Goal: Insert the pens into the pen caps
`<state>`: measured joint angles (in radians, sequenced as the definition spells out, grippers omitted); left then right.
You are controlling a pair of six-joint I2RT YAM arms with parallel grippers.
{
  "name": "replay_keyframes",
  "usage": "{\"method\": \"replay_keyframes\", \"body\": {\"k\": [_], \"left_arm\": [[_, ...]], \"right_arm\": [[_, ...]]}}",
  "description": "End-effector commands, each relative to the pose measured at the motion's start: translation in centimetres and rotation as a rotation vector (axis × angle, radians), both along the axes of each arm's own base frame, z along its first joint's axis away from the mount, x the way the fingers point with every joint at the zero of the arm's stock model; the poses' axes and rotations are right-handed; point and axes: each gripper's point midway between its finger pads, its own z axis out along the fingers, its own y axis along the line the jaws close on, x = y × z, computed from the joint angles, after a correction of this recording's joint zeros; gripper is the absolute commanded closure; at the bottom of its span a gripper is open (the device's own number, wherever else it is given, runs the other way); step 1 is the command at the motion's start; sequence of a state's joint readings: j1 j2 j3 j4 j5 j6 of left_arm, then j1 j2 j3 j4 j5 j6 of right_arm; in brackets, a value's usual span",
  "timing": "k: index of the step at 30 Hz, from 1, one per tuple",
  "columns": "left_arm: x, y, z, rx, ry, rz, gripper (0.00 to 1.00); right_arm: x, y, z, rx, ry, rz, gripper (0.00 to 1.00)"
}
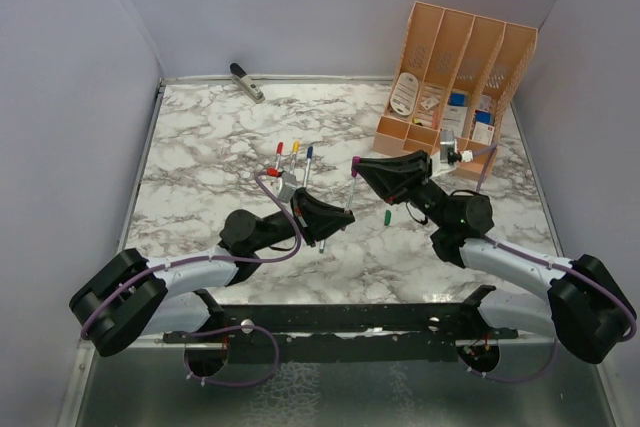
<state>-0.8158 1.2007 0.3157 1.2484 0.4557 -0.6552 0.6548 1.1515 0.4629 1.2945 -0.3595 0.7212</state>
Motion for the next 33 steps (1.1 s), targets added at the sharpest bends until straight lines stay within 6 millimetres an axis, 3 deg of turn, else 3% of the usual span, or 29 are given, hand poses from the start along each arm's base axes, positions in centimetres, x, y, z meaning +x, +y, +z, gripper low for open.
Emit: {"method": "replay_keyframes", "body": {"k": [1,15,33], "left_arm": [[0.2,0.1,1.4,-0.037,-0.047,0.02,1.0],[0.2,0.5,1.5,-0.042,-0.055,0.041,1.0],[0.7,0.5,3.7,-0.088,-0.101,0.066,1.0]], "right_arm": [[-0.5,0.1,-0.6,-0.003,0.002,0.014,0.99],[-0.4,0.3,-0.9,-0.017,0.011,0.02,0.99],[-1.3,1.9,-4.8,-0.086,0.1,0.106,0.99]]}}
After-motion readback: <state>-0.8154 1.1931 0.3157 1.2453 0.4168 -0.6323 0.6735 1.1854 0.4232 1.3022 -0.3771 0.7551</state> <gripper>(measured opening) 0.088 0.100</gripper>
